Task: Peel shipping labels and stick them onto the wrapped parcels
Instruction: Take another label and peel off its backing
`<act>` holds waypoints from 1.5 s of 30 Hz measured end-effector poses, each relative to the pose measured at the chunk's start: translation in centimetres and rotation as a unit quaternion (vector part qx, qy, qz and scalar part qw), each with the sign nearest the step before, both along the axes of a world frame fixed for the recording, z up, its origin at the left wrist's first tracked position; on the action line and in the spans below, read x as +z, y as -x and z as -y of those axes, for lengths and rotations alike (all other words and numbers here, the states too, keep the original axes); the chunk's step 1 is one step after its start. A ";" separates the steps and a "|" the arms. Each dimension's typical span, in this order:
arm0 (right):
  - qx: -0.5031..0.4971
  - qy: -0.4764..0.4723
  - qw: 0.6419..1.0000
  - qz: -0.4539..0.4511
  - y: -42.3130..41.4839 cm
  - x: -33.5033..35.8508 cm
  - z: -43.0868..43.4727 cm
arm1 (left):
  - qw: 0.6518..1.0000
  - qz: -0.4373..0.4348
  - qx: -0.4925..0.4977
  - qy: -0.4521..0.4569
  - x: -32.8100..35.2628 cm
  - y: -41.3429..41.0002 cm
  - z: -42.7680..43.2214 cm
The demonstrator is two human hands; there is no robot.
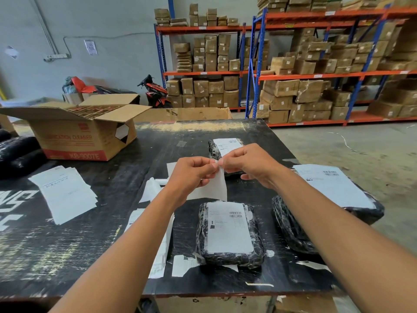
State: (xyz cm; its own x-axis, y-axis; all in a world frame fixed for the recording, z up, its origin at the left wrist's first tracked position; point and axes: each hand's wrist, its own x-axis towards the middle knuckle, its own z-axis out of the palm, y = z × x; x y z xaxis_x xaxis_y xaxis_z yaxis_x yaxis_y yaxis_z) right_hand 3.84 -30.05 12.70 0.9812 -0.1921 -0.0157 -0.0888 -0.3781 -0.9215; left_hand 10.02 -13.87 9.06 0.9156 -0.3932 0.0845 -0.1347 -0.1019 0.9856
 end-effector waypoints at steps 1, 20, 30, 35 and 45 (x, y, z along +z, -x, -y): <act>0.002 0.002 1.000 -0.001 0.0 0.0 0.0 | 1.000 0.002 0.001 -0.003 0.0 0.0 0.0; -0.095 -0.088 0.991 -0.035 -0.3 -0.2 -1.5 | 0.985 -0.115 0.090 0.092 0.0 0.6 1.0; -0.157 -0.161 0.973 -0.052 -0.8 -1.1 -1.9 | 0.974 -0.090 0.177 0.106 -0.4 -0.1 -0.1; -0.177 -0.177 0.967 -0.039 -1.0 -1.1 -1.7 | 0.975 -0.084 0.177 0.103 -0.4 -0.4 -0.8; -0.234 -0.196 0.952 -0.010 -2.1 -1.3 -2.4 | 0.951 -0.101 0.281 0.081 -0.5 -3.2 -3.2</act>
